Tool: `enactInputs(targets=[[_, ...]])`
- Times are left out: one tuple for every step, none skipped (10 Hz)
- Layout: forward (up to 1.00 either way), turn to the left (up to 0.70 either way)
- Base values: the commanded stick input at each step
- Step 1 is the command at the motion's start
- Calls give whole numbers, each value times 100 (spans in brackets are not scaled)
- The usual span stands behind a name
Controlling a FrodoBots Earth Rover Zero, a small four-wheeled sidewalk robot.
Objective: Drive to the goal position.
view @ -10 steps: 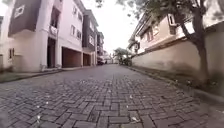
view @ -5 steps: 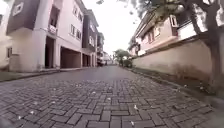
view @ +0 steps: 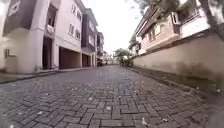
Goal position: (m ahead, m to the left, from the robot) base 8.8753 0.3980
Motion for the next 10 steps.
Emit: enactInputs(targets=[[69, 3], [69, 3], [69, 3], [69, 3], [69, 3], [69, 3], [69, -8], [69, -35], [69, -24], [69, -11]])
